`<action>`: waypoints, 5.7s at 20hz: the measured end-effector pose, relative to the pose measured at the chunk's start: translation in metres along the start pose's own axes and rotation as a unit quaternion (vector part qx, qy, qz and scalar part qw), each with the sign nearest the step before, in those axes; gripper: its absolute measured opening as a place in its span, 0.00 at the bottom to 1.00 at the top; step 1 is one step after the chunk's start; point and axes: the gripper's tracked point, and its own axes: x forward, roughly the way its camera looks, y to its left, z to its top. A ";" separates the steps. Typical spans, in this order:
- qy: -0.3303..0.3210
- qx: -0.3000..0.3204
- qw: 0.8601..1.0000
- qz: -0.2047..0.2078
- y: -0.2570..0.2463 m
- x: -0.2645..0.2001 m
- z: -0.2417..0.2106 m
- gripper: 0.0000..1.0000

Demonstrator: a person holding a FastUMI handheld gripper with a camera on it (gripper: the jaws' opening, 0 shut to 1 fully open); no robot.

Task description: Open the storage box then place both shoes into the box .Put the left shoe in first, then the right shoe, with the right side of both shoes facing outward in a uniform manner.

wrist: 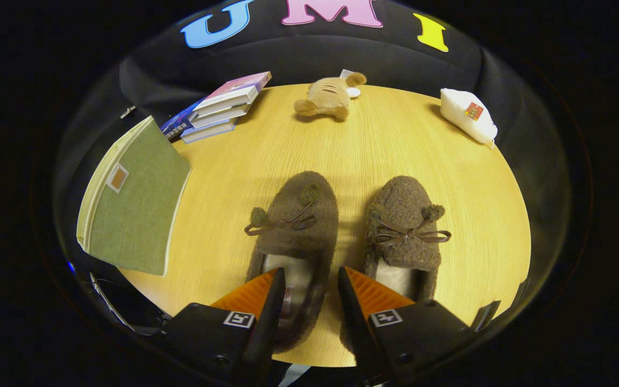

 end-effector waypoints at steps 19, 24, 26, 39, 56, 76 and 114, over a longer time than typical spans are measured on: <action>-0.011 0.070 0.997 0.004 0.014 -0.044 0.026 0.05; -0.046 0.054 0.997 0.038 0.053 -0.088 0.067 0.05; -0.059 0.049 0.995 0.057 0.077 -0.106 0.085 0.05; -0.049 0.053 0.979 0.188 0.269 -0.151 0.143 0.05; 0.022 0.125 0.982 0.139 0.372 -0.044 0.102 0.05; -0.006 0.075 0.972 0.222 0.373 -0.077 0.114 0.99; 0.050 0.120 0.988 -0.088 -0.117 -0.020 -0.022 0.05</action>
